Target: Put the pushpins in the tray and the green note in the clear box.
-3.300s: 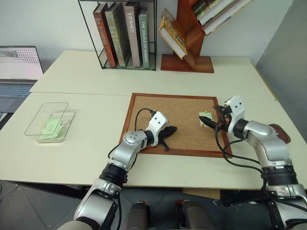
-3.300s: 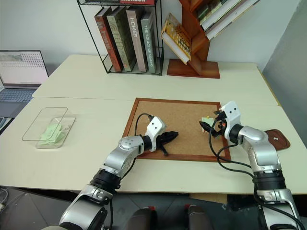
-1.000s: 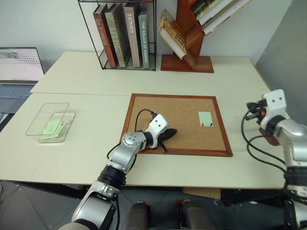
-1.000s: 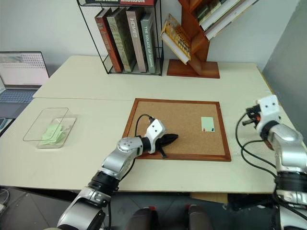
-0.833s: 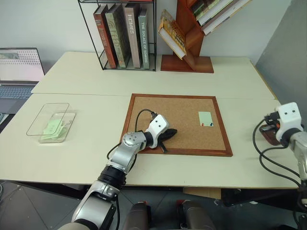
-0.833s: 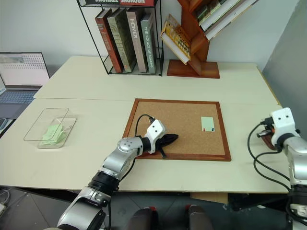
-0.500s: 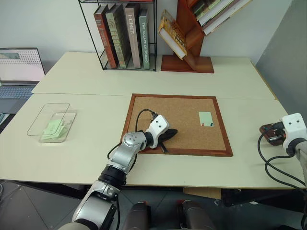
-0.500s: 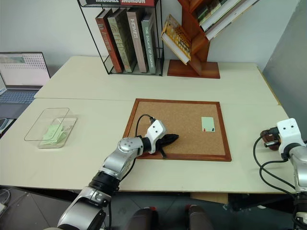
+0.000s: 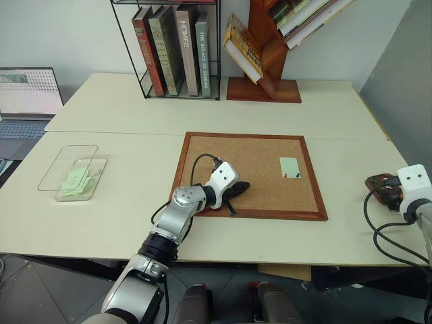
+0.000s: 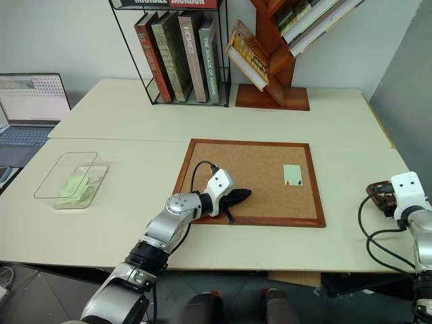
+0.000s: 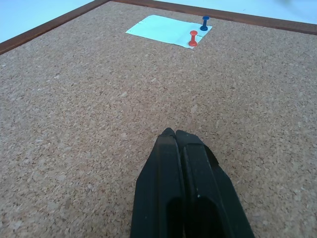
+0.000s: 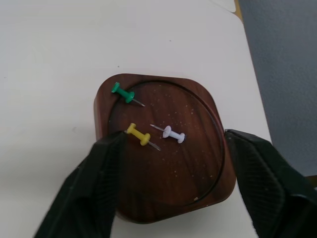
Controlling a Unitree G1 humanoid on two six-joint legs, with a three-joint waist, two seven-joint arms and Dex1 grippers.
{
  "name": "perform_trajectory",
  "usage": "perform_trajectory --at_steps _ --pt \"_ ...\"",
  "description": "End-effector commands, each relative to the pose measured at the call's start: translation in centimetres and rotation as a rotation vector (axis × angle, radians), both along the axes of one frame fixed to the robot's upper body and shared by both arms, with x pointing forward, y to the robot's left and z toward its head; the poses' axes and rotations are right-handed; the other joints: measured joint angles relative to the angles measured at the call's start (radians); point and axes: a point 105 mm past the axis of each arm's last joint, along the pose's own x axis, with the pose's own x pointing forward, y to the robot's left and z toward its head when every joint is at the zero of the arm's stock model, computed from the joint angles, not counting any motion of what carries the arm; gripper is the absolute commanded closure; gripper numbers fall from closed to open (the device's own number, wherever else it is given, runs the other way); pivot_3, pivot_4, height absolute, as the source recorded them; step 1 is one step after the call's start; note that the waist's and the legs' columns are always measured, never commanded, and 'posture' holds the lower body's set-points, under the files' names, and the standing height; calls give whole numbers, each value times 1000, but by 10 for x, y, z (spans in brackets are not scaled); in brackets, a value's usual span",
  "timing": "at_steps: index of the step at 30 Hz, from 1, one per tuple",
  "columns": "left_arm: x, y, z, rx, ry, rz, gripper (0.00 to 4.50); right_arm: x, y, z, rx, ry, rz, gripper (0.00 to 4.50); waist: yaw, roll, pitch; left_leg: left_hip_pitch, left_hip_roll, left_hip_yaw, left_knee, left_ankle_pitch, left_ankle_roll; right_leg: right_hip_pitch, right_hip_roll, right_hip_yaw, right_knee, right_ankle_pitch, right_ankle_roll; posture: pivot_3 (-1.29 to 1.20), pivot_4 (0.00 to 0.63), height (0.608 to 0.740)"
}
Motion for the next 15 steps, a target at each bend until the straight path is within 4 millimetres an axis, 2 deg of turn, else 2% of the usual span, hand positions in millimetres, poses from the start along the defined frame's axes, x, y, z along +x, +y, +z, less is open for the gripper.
perform_trajectory --at_steps 1,4,7,10,12,15 --pt "-2 -3 -5 23 7 -19 4500 1 -7 22 -32 -58 -14 208 0 0 0 0 0 0 0 0 0 0 0 0 0 0 0 0 150 740" --pt "-2 -4 -5 23 6 -21 4500 1 -10 27 -31 -77 -25 208 0 0 0 0 0 0 0 0 0 0 0 0 0 0 0 0 150 740" --pt "-2 -4 -5 23 6 -22 4500 3 -9 42 -20 -135 -26 208 0 0 0 0 0 0 0 0 0 0 0 0 -1 0 0 0 150 740" --pt "-2 -4 -5 24 7 -22 4500 8 3 57 37 -209 28 208 0 0 0 0 0 0 0 0 0 0 0 0 -1 0 0 0 150 740" --pt "-2 -3 -5 25 8 -22 4500 12 30 62 91 -225 164 208 0 0 0 0 0 0 0 0 0 0 0 0 -1 0 0 0 150 740" --pt "-2 -3 -5 28 7 -23 4500 13 85 63 211 -248 406 208 -1 0 0 0 1 -2 0 0 0 1 1 0 -3 0 1 0 150 740"
